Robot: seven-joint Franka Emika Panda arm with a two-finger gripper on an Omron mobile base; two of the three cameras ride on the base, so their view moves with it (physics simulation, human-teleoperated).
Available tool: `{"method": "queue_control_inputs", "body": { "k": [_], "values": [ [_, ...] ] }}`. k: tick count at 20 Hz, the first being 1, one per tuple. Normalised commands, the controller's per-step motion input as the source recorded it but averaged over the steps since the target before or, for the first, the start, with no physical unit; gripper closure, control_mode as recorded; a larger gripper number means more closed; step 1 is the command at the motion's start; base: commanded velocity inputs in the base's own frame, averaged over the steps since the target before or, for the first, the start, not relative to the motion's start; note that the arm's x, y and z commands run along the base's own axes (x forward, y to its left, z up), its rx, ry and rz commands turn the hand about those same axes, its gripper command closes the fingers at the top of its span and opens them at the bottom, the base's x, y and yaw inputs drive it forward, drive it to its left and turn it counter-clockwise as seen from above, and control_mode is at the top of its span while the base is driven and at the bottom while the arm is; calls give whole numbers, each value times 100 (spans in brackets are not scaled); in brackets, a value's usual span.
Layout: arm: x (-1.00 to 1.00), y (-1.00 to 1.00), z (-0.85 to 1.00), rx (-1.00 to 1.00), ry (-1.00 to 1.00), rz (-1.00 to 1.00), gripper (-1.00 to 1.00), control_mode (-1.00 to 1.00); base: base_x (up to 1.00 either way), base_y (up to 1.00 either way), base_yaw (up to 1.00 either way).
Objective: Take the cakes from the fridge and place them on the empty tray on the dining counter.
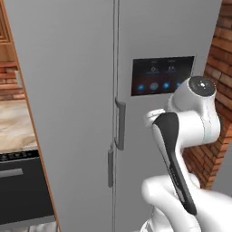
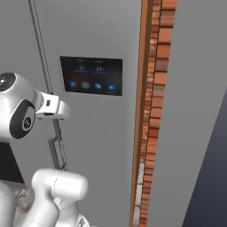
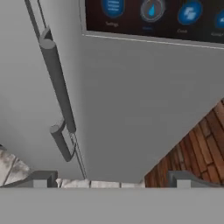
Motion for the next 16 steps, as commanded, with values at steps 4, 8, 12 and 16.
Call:
{"method": "queue_control_inputs", "body": {
  "k": [4, 8, 12, 16],
  "values": [
    [0, 0, 0, 0, 0, 0, -100, 100, -79, 13, 0],
    [0, 0, 0, 0, 0, 0, -100, 100, -65, 36, 0],
    [0, 0, 0, 0, 0, 0, -100, 100, -7, 80, 0],
    [0, 0, 0, 0, 0, 0, -100, 100, 2, 64, 1]
  ]
}}
